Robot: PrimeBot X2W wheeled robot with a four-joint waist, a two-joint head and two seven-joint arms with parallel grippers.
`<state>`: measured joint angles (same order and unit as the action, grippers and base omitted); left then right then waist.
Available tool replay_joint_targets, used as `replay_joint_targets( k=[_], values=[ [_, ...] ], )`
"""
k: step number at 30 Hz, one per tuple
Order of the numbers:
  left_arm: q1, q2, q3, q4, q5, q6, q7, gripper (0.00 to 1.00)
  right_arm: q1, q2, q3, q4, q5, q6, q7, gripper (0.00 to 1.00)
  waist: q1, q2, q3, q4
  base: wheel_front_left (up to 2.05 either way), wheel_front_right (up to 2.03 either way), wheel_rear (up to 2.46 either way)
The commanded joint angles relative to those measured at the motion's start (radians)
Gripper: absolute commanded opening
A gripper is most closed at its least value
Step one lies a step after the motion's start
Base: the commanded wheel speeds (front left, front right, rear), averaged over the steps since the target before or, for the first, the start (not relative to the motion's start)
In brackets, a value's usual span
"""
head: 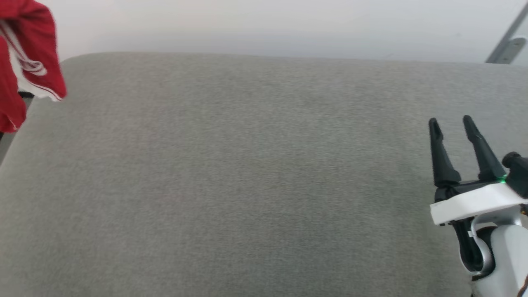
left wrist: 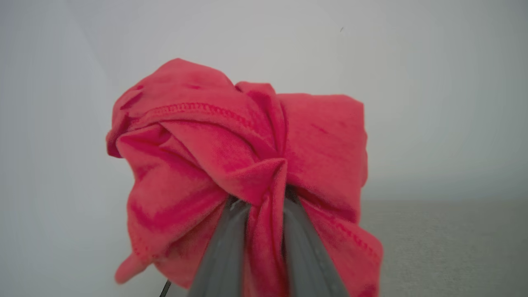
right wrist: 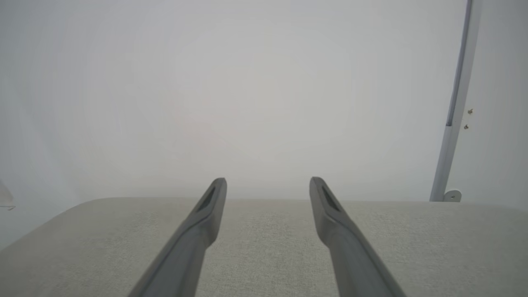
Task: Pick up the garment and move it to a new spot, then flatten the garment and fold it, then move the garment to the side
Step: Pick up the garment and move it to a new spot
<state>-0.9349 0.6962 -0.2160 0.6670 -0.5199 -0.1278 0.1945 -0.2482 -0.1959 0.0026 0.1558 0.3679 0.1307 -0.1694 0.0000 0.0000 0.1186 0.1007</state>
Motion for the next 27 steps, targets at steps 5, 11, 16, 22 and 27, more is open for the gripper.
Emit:
replay_joint_targets(
  k=[5, 11, 16, 22, 27],
  values=[
    [0.097, 0.006, -0.004, -0.205, -0.044, 0.022, 0.098, 0.00, 0.019, 0.004, -0.039, -0.015, -0.006, 0.000, -0.011, 1.00, 0.0000, 0.0000, 0.002, -0.077, 0.00, 0.00, 0.00],
    [0.196, -0.005, -0.025, -0.472, -0.074, 0.081, 0.226, 0.00, 0.022, 0.018, -0.071, -0.028, -0.012, 0.000, -0.019, 1.00, 0.0000, 0.0000, 0.025, -0.161, 0.00, 0.00, 0.00],
    [0.252, -0.010, -0.060, -0.673, -0.077, 0.124, 0.328, 0.00, 0.018, 0.030, -0.075, -0.024, -0.009, 0.000, -0.030, 1.00, 0.0000, 0.0000, 0.042, -0.233, 0.00, 0.00, 0.00],
    [0.291, -0.016, -0.114, -0.809, -0.085, 0.131, 0.418, 0.00, 0.013, 0.044, -0.069, -0.012, -0.002, 0.000, -0.046, 1.00, 0.0000, 0.0000, 0.060, -0.296, 0.00, 0.00, 0.00],
    [0.327, -0.037, -0.187, -0.861, -0.090, 0.118, 0.477, 0.00, 0.008, 0.055, -0.062, 0.003, 0.004, 0.000, -0.060, 1.00, 0.0000, 0.0000, 0.077, -0.344, 0.00, 0.00, 0.00]
  ],
)
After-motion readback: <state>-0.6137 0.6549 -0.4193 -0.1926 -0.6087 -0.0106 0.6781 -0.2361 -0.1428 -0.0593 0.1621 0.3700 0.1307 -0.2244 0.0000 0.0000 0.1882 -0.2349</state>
